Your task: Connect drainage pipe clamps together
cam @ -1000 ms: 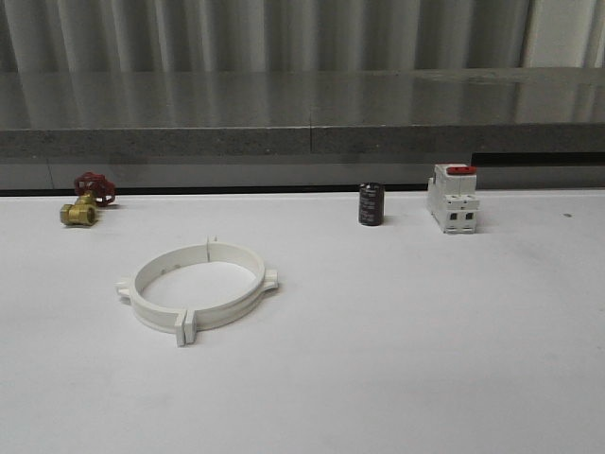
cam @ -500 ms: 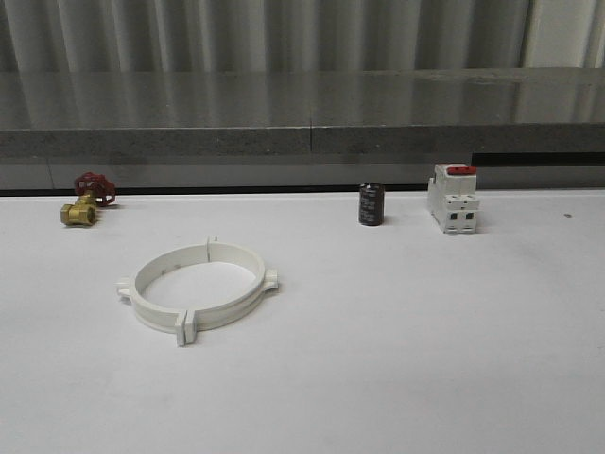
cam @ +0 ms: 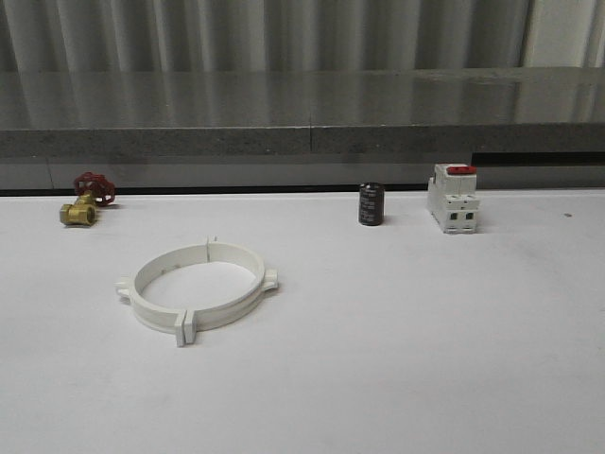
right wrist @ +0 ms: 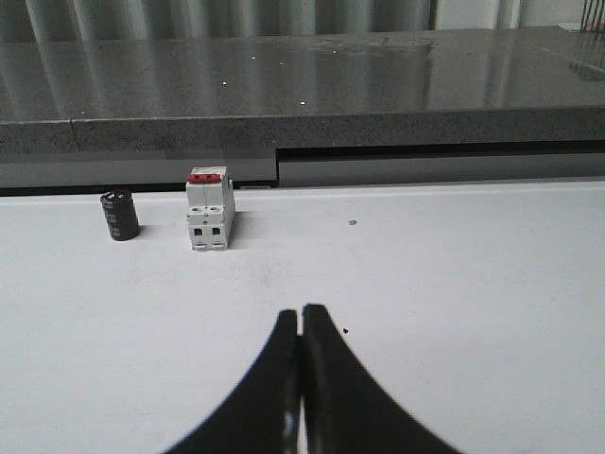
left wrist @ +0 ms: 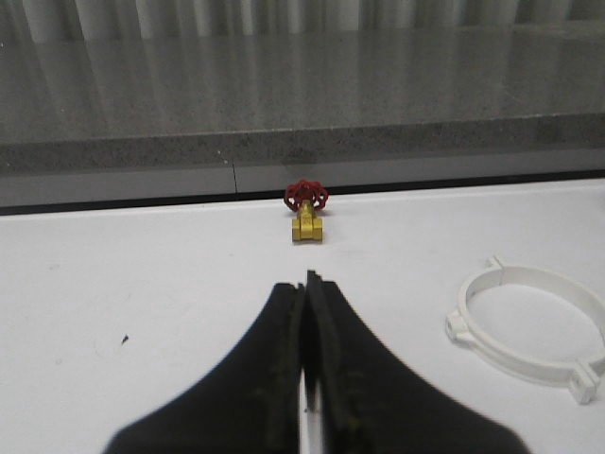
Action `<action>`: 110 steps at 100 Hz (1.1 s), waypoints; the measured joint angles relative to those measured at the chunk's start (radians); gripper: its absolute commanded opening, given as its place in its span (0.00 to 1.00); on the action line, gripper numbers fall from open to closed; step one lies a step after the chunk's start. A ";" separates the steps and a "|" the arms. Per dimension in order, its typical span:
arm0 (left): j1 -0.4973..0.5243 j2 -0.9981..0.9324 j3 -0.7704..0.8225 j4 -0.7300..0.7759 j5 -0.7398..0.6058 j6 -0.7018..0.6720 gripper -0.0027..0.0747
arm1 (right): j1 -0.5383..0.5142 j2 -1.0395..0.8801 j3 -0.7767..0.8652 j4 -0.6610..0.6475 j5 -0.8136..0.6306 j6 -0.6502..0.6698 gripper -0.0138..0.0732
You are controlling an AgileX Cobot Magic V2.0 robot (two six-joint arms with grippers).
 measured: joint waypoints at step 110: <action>0.075 -0.116 0.154 -0.049 -0.104 0.002 0.01 | 0.000 0.000 0.000 0.000 0.004 0.000 0.09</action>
